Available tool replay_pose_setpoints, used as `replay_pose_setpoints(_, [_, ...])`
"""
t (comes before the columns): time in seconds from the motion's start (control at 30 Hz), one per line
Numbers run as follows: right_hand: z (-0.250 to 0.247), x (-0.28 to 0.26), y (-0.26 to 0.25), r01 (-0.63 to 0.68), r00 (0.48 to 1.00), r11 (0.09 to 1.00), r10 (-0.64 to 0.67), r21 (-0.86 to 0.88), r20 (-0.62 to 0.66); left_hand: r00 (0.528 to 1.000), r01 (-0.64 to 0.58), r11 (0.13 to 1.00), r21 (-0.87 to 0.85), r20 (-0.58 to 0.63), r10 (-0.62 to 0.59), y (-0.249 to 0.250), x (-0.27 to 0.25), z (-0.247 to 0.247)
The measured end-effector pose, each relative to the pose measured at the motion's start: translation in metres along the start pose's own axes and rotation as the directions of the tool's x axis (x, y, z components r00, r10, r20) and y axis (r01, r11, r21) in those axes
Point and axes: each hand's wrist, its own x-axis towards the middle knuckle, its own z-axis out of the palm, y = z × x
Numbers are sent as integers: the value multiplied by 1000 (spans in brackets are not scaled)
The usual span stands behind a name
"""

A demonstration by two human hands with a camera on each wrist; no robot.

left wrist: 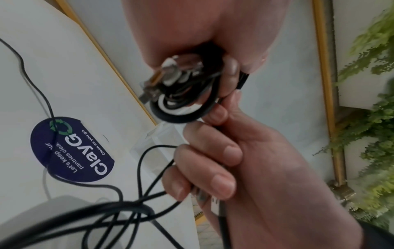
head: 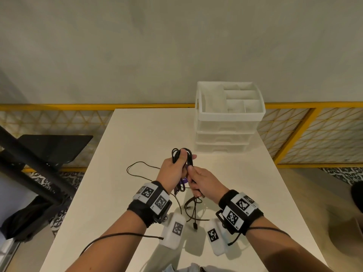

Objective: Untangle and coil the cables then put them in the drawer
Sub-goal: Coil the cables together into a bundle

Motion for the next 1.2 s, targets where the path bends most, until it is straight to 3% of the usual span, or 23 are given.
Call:
replay_pose_setpoints(0.17, [-1,-1,-1,12,1000,1000,-11,-27,16,999,34,999,-33,-21,-35,-3,-1,1])
replay_pose_setpoints(0.37, [-11,2,4,56,998,975,-50,-213,36,999,36,990,-134,-31,-40,1,3,3])
replay_pose_setpoints(0.53, [-19,7,15,70,996,953,-49,-295,78,993,108,887,-450,10,-116,7,5,2])
replay_pose_setpoints(0.7, [-25,5,27,61,997,924,-42,-377,60,993,104,863,-495,-1,-120,18,6,-5])
replay_pose_setpoints(0.87, [-22,3,22,170,984,836,-118,-522,131,996,58,821,-568,-22,-85,22,11,-11])
replay_pose_setpoints(1.07, [-26,6,31,183,980,861,-196,-475,21,997,-24,865,-502,-78,-17,35,8,-21])
replay_pose_setpoints(1.2, [-28,10,36,264,933,795,-353,-546,-63,995,-66,865,-498,-95,22,43,8,-24])
